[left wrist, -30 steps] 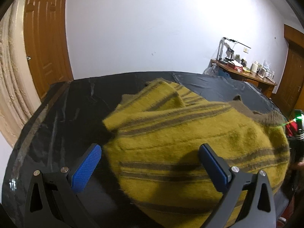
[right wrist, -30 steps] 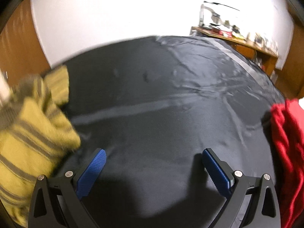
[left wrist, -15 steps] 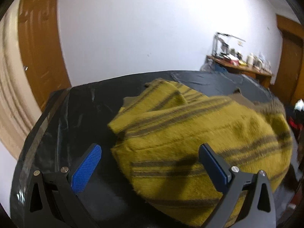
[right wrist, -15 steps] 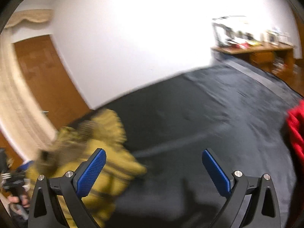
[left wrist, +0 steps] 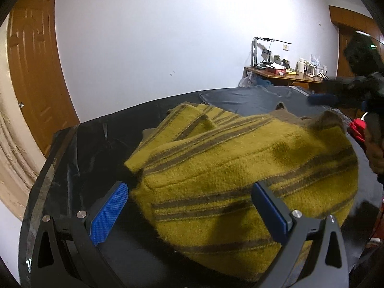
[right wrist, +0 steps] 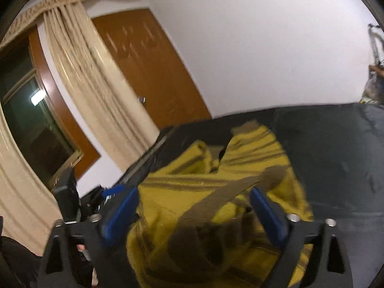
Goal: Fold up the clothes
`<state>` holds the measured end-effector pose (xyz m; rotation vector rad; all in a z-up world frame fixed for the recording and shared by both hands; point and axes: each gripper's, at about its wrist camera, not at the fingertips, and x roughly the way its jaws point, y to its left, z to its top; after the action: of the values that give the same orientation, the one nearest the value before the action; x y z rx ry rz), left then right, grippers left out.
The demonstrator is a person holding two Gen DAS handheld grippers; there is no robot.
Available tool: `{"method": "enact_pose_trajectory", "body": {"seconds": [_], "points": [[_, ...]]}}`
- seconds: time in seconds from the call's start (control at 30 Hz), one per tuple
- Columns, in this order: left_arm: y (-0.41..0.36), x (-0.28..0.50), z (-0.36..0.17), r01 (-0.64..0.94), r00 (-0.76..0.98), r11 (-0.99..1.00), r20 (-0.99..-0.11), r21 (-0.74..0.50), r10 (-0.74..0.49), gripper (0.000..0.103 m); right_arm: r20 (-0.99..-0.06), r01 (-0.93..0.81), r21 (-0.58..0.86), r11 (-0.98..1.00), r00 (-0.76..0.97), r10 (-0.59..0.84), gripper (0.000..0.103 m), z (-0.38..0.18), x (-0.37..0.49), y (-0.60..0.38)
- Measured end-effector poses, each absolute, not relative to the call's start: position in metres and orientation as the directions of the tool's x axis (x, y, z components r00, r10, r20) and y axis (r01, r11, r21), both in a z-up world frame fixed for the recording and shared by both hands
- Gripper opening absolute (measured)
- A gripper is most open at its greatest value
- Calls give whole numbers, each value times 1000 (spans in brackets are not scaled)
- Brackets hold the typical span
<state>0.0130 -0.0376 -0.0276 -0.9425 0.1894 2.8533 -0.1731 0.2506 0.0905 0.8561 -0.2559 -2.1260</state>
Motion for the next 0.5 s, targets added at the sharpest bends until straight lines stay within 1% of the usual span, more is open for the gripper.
{"method": "enact_pose_trajectory", "body": {"seconds": [0.03,0.07,0.23,0.47,0.5], "points": [[-38,14,-27,-162,-799,-983,-596,80,83,103,-517,616,444,-651,-417,-747,70,84,-177,241],[-39,15,-27,-161,-801,-984,-593,82,81,103,-540,615,440,-654,-401,-740,66,79,-178,236],[-44,13,-28,-151,-801,-986,-594,74,78,103,-618,612,397,-684,-373,-693,66,57,-180,216],[-50,13,-32,-149,-797,-987,-599,62,83,103,-662,566,322,-759,-439,-608,66,55,-169,235],[-50,13,-32,-150,-796,-987,-600,64,83,103,-661,569,329,-754,-431,-614,66,56,-168,236]]}}
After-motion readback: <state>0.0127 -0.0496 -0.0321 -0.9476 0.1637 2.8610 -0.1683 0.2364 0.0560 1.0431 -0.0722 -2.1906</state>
